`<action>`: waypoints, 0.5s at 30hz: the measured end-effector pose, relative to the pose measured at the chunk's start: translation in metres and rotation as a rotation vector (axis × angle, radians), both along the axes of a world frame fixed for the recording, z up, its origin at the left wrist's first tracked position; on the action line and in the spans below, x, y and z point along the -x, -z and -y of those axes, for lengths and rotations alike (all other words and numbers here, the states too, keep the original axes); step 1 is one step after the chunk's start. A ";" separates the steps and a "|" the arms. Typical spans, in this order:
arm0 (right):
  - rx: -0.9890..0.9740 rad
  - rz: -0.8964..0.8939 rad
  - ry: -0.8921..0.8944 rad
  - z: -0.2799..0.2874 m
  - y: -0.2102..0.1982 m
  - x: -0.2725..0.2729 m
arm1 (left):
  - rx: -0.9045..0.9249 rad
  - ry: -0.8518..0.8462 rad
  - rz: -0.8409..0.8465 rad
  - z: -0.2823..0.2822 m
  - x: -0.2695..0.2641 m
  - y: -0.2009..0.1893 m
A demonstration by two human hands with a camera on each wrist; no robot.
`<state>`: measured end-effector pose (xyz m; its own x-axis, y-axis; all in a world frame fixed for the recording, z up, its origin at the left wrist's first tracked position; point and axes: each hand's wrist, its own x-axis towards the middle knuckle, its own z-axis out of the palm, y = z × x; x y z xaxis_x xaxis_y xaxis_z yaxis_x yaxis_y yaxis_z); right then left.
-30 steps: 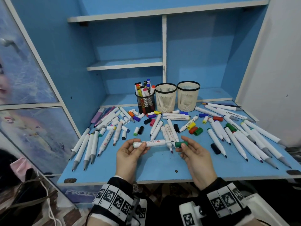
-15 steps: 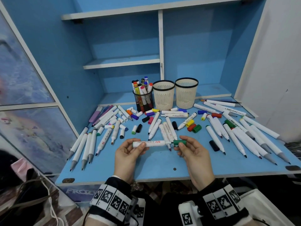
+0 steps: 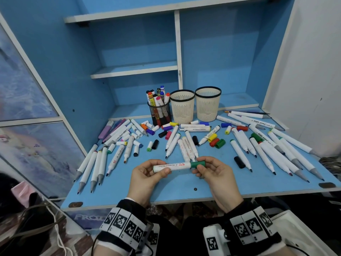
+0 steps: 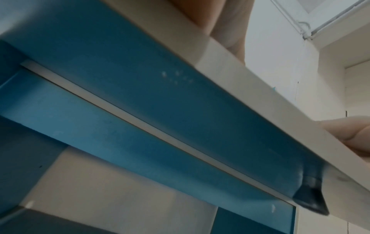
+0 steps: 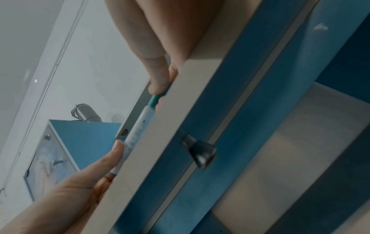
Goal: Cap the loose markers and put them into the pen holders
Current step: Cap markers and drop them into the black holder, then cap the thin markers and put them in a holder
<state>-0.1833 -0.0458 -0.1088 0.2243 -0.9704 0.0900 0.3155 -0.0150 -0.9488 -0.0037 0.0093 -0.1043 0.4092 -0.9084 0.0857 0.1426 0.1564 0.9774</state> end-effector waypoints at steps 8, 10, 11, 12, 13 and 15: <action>0.039 -0.121 0.044 -0.003 0.001 -0.007 | -0.060 -0.022 0.056 0.002 0.000 0.000; 0.039 -0.140 0.022 -0.002 0.000 -0.006 | -0.061 -0.036 0.065 0.001 0.001 -0.001; 0.038 -0.146 0.006 -0.002 -0.001 -0.005 | -0.057 -0.046 0.063 0.001 0.002 -0.002; 0.039 -0.155 -0.014 -0.003 -0.003 -0.003 | -0.050 -0.063 0.054 0.000 0.003 -0.003; 0.046 -0.170 -0.034 -0.005 -0.004 -0.003 | -0.037 -0.089 0.039 0.000 0.004 -0.003; 0.073 -0.235 -0.076 -0.010 -0.006 -0.004 | -0.006 -0.161 0.001 0.000 0.007 -0.005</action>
<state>-0.1789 -0.0354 -0.1028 0.3190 -0.9428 0.0964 0.0895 -0.0713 -0.9934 -0.0105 0.0096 -0.0993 0.5494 -0.8316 0.0810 0.1155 0.1716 0.9784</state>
